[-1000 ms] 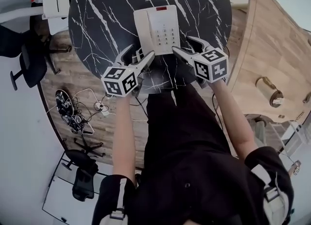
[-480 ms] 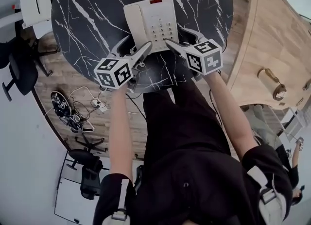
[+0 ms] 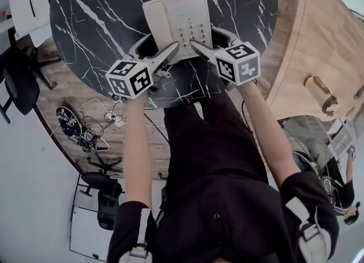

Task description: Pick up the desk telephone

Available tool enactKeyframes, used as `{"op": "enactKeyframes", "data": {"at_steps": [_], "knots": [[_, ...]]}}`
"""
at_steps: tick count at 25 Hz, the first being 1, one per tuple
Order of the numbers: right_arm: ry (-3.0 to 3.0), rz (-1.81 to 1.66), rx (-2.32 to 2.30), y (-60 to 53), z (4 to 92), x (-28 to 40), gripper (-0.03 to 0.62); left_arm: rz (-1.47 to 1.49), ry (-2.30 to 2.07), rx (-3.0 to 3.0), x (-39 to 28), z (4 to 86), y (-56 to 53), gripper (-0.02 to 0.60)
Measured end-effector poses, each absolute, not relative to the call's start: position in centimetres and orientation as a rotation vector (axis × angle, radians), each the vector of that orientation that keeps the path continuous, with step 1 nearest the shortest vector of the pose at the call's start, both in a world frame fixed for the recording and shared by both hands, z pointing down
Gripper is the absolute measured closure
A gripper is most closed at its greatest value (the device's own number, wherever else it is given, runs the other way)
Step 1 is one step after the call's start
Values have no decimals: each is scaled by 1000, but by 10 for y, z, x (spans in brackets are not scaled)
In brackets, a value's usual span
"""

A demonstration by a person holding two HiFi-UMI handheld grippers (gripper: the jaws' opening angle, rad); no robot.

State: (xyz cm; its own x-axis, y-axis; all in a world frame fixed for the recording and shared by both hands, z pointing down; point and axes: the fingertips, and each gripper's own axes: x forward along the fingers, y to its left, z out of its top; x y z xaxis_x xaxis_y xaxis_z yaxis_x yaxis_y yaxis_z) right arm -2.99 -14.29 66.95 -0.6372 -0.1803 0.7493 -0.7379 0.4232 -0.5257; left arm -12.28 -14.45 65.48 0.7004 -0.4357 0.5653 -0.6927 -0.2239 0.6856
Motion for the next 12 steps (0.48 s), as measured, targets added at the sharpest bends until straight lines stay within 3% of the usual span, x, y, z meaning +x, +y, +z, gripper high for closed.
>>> {"op": "enactKeyframes", "data": {"at_steps": [12], "knots": [[-2061,1180,799,-150,676,-31,296,230,-781,1864,-119,658,-145,196]]}}
